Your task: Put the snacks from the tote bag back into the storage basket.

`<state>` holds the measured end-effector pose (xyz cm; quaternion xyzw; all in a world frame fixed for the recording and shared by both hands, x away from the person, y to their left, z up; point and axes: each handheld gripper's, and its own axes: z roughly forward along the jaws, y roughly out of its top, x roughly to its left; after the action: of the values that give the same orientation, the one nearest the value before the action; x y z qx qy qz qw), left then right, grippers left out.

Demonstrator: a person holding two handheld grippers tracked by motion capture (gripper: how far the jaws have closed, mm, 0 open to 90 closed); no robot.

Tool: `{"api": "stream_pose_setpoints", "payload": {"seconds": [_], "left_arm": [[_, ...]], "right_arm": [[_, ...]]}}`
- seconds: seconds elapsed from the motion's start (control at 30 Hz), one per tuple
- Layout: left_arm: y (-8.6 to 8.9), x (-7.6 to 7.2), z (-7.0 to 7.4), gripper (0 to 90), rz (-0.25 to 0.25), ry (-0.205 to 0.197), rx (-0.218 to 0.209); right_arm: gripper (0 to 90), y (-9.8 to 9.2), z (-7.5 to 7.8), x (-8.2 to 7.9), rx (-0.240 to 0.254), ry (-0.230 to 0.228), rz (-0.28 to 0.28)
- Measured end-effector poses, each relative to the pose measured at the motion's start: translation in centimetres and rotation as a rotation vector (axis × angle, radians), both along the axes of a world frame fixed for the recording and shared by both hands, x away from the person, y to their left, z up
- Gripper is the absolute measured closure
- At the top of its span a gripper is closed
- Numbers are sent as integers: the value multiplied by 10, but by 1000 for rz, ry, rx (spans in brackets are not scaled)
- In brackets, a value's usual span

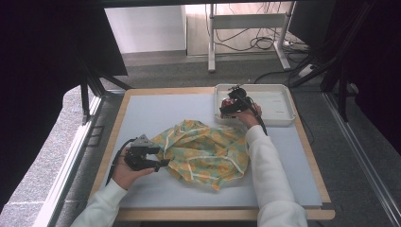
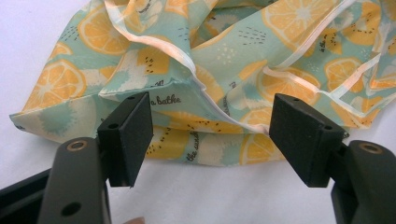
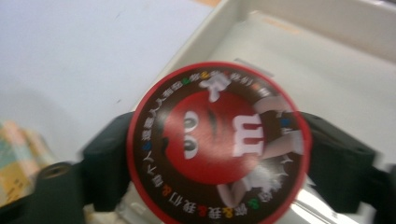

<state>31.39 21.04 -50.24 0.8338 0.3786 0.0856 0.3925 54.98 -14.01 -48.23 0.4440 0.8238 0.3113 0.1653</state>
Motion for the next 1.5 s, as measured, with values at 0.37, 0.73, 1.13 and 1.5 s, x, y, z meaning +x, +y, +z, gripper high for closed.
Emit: {"api": "stream_pose_setpoints", "payload": {"seconds": [0.37,0.73,1.13,1.5], "left_arm": [[0,0,0,310,0,-1,0],[1,1,0,309,3,0,1],[1,1,0,309,6,-1,-2],[1,0,1,309,5,-1,-6]], "right_arm": [[149,-18,21,-16,159,-112,-43],[245,-26,52,-57,233,-169,71],[253,-31,58,-104,286,-157,123],[251,-57,40,-151,266,-153,105]]}}
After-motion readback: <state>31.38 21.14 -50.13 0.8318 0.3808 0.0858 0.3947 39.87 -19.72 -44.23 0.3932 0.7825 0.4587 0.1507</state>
